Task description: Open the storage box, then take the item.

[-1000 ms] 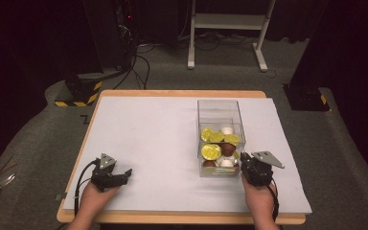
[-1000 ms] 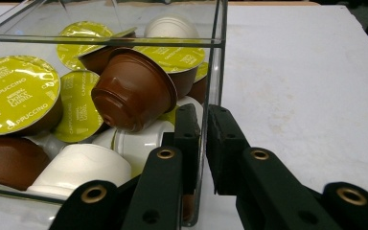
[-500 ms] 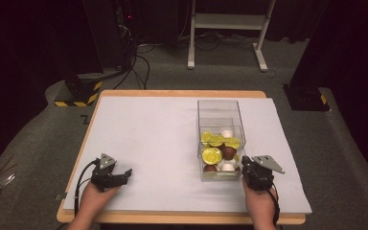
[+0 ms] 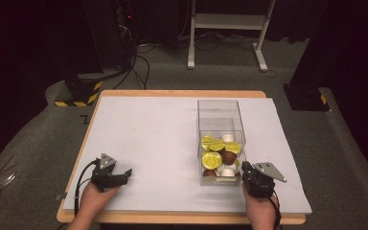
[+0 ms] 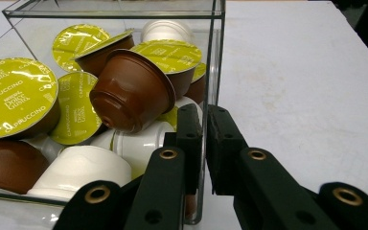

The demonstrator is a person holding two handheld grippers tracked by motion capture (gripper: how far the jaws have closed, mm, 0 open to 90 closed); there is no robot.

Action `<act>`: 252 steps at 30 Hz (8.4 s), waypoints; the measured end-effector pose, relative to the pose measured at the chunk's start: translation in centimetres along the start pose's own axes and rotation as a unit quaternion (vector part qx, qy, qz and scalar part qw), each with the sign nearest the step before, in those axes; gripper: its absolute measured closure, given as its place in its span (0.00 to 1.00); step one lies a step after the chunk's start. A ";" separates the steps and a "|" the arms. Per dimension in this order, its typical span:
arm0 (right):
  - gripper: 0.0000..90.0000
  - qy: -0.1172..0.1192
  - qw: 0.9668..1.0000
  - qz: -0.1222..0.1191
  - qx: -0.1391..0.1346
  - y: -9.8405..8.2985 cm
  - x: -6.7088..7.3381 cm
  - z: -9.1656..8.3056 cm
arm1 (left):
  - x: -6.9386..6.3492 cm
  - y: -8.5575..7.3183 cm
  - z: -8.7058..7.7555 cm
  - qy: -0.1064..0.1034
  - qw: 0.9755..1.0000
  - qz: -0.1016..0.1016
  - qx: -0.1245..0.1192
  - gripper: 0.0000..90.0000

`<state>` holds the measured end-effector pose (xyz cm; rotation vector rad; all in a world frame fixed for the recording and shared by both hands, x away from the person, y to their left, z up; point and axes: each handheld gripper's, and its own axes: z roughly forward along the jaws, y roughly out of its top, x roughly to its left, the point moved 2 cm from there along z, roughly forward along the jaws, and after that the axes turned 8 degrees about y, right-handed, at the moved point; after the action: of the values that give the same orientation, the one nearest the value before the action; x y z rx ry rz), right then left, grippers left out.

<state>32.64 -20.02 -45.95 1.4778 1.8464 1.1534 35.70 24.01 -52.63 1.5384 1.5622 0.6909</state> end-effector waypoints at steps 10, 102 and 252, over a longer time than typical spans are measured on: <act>0.93 0.004 1.000 0.001 -0.003 -0.4 0.1 -0.5 | 0.0 0.0 0.0 0.000 1.000 0.000 0.000 0.26; 0.74 0.026 0.997 -0.053 0.043 -2.1 -8.7 3.1 | -3.5 2.6 -1.8 -0.050 0.998 -0.027 -0.029 0.36; 0.60 0.064 0.996 -0.011 0.069 -2.3 -9.6 4.1 | -28.5 3.6 0.5 -0.232 0.951 0.204 -0.014 0.42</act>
<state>37.42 -28.08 -51.10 1.4850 2.0597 1.1545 35.80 -3.69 -44.95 1.8612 0.8912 0.5141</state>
